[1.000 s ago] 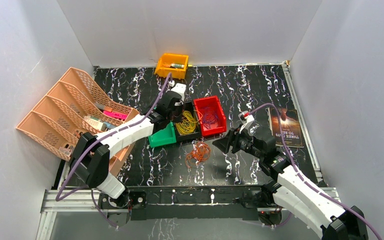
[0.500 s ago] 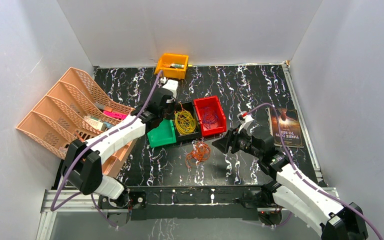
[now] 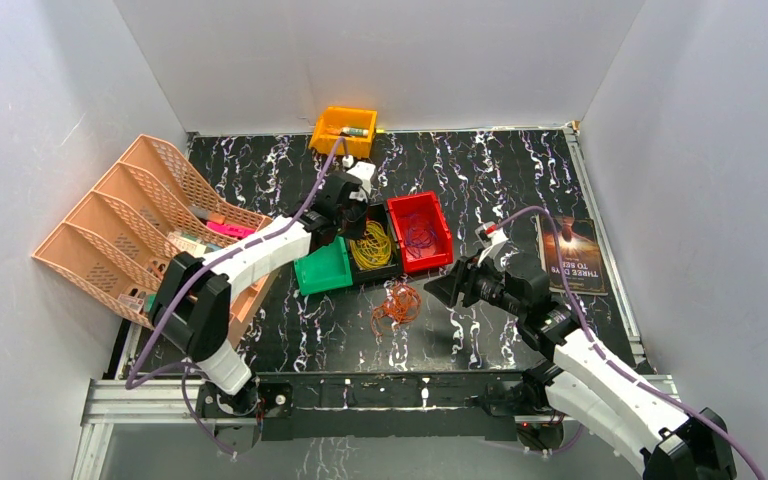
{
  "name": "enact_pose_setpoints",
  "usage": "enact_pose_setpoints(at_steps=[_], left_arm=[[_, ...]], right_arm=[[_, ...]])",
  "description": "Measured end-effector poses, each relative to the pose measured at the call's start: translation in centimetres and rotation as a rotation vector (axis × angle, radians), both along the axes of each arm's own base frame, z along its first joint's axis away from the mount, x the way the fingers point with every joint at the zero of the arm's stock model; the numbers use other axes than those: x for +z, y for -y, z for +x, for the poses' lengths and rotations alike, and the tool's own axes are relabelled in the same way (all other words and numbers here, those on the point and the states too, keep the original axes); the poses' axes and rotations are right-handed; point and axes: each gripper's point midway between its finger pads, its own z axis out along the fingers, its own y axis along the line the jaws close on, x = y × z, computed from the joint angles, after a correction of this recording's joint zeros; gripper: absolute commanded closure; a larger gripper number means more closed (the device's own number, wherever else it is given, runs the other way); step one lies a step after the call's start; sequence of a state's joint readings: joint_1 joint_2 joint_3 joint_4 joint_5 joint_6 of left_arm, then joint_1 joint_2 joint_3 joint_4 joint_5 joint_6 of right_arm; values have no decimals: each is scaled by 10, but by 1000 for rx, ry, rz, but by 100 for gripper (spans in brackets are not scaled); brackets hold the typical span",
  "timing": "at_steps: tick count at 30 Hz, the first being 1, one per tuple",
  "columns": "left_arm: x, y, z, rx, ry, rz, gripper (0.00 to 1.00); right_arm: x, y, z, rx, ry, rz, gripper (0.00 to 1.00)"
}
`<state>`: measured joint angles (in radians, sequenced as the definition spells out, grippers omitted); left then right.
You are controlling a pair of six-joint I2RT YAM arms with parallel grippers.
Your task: Untangle the cables
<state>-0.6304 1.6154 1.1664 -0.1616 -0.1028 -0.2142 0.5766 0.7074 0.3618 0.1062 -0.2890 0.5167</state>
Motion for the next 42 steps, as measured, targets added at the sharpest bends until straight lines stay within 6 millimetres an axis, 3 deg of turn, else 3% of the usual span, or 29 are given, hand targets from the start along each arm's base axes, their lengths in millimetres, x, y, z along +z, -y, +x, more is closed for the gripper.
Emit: enact_pose_setpoints(at_steps=[10,18,26,38,42], left_arm=[[-7,32,-1,-53,-51,-75,100],[-18,45,1,-58,-85,-112,100],[-29,42,-3,-49,-106,-103,100],[-75,25,-12,-32,-179,10,100],[-81,21,-12,-26,-181,36,100]], right_arm=[[1,0,0,-3,5,2,36],[2,1,1,-6,7,3,36],[3,1,1,-9,11,5,36],[3,1,1,-10,11,5,36],[3,1,1,-10,11,4,36]])
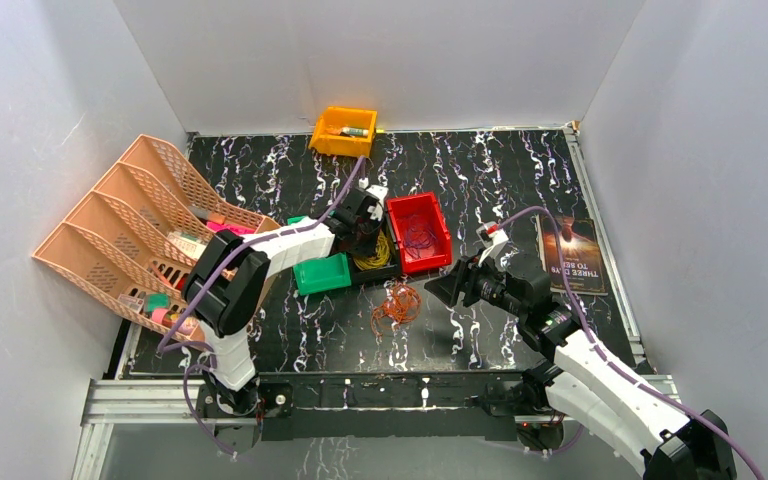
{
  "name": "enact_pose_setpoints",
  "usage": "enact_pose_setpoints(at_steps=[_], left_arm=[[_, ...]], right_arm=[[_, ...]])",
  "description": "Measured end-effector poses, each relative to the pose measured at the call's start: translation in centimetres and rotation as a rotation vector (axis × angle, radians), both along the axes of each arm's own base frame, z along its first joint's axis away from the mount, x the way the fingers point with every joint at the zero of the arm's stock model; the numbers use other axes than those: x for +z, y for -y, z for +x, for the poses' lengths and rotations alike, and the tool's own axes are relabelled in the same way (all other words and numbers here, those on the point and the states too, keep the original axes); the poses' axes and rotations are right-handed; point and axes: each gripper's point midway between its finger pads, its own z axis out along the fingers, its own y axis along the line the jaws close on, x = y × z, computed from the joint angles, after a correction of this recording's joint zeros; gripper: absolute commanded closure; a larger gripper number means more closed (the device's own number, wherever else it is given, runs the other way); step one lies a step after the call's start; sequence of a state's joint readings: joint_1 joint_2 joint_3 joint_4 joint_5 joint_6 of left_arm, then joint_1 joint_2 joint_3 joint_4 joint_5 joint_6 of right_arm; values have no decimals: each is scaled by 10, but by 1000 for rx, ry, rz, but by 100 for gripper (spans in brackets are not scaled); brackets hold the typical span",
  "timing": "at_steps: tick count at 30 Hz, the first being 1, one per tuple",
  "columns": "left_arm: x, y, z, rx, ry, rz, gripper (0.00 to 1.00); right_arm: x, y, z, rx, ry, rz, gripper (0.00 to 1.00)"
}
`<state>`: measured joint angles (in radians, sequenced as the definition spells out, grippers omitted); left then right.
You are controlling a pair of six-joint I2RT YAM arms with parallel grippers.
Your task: Untangle the cables
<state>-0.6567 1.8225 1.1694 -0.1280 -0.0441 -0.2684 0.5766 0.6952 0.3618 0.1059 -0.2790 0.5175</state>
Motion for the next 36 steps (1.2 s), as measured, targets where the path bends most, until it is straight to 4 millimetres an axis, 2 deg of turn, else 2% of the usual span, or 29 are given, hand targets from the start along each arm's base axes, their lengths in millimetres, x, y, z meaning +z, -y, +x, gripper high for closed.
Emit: enact_pose_setpoints(at_steps=[8,13,20,26,31,36], left_arm=[[-3,-3,4,2,9,39,99],[-3,-5,4,0,7,57,88],[3,-4,4,-2,9,53,76],[25,-2,8,-2,36,37,51],[44,1,12,2,69,14,43],[57,-1,10,7,81,-1,38]], right_arm=[[0,0,0,0,0,0,36],[0,0,0,0,0,0,36],[0,0,0,-1,-2,1,36],[-4,0,0,0,-6,-1,36],[-24,2,-5,3,-50,-28,36],[-26,2,-5,3,-54,-30,36]])
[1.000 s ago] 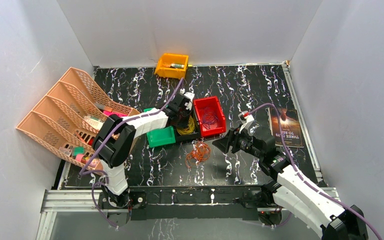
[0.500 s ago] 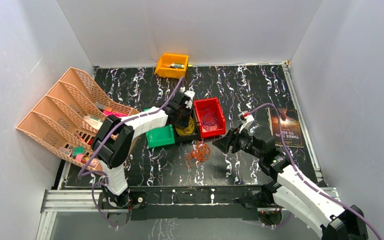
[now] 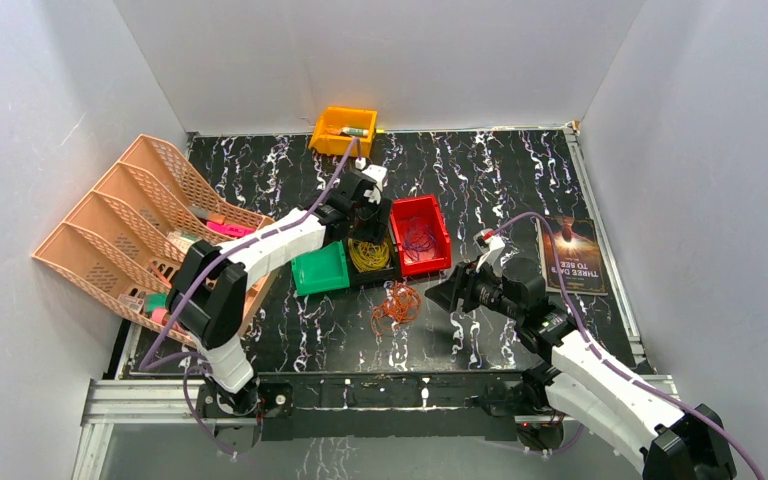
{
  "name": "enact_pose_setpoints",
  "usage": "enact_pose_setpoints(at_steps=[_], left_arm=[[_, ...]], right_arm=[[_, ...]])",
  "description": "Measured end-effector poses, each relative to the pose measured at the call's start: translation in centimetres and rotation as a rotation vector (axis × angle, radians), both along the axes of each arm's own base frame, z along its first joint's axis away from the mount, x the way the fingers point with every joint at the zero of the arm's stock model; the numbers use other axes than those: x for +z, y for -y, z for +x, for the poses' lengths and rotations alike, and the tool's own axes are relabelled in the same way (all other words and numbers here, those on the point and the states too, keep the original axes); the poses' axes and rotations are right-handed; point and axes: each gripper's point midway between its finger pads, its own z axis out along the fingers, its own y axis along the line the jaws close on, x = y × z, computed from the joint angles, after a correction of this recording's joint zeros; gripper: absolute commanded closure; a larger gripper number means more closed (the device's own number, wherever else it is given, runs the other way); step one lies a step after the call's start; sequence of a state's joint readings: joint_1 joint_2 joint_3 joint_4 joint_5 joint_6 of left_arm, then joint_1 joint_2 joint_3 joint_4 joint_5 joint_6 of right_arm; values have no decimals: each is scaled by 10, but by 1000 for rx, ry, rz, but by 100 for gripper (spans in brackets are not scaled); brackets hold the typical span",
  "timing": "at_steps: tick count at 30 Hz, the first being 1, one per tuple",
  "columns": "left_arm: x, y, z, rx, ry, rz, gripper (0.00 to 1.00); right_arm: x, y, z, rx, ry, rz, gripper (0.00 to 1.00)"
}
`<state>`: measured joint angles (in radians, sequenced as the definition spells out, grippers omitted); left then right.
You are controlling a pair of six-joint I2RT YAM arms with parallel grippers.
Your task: Untangle the cables
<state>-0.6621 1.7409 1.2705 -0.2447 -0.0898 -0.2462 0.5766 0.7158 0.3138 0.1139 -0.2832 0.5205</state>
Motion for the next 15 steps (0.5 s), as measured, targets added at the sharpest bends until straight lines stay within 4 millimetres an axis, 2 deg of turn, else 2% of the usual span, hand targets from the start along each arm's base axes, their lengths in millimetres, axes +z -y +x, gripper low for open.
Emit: enact_pose_setpoints(at_steps=[9,15], left_arm=[[40,-3,0,10,77,-46,30],[45,-9,1,27,96,-33,28]], right_arm=[[0,0,0,0,1,1,36],[0,0,0,-1,1,0,36]])
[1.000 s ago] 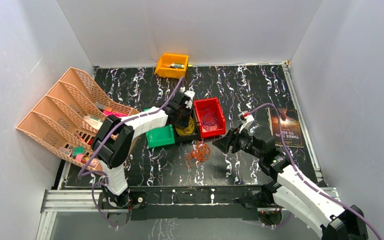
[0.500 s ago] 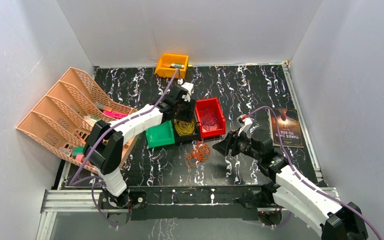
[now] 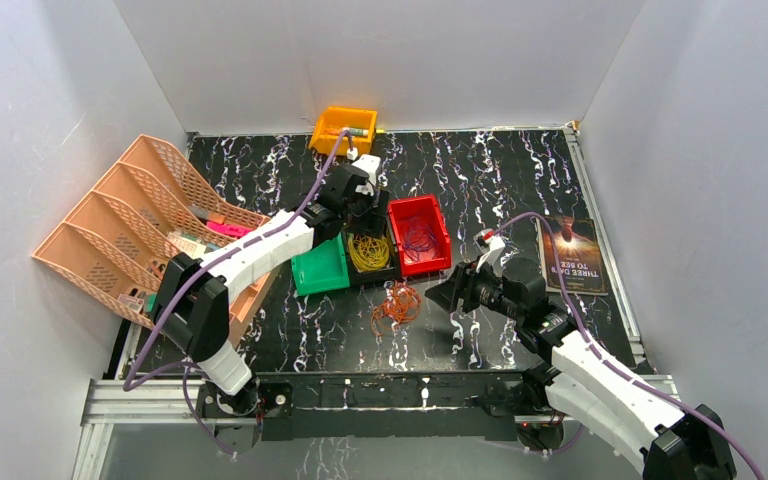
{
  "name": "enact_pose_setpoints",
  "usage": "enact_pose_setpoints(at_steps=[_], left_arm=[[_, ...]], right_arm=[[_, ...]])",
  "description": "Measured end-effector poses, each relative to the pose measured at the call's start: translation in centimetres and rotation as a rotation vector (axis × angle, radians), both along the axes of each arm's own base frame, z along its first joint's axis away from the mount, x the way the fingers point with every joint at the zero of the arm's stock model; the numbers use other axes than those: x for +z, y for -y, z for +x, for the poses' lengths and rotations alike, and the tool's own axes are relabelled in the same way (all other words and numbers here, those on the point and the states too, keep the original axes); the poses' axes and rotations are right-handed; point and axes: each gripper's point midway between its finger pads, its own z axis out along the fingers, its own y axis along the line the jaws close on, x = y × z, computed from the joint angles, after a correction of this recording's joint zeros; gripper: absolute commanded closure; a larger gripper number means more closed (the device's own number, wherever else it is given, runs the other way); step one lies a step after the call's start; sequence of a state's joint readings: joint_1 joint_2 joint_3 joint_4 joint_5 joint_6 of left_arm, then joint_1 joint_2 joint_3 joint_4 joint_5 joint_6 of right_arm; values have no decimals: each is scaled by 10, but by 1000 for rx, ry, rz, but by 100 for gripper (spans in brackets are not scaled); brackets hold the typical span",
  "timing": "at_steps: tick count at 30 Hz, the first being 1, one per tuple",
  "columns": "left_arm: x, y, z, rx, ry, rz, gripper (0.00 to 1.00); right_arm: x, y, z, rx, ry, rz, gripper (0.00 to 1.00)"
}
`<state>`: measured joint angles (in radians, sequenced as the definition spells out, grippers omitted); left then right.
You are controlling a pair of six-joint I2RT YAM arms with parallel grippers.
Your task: Untangle the cables
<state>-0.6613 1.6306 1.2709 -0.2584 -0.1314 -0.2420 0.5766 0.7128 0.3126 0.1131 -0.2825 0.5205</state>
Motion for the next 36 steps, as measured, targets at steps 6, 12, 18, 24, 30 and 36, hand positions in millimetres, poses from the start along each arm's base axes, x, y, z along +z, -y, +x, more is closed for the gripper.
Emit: enact_pose_setpoints(at_steps=[6,12,18,24,30,36], left_arm=[[4,-8,8,2,23,25,40],[10,-14,26,-2,41,26,61],[-14,-19,33,-17,-13,43,75],[-35,-21,39,-32,-57,55,94],[-40,-17,40,-52,-71,45,100],[-39,-10,36,-82,-86,13,100]], right_arm=[[0,0,0,0,1,1,36],[3,1,0,-6,12,5,36],[4,2,1,-11,16,5,36],[4,2,1,-13,16,4,36],[4,2,1,-15,16,4,36],[2,2,1,-14,9,0,36]])
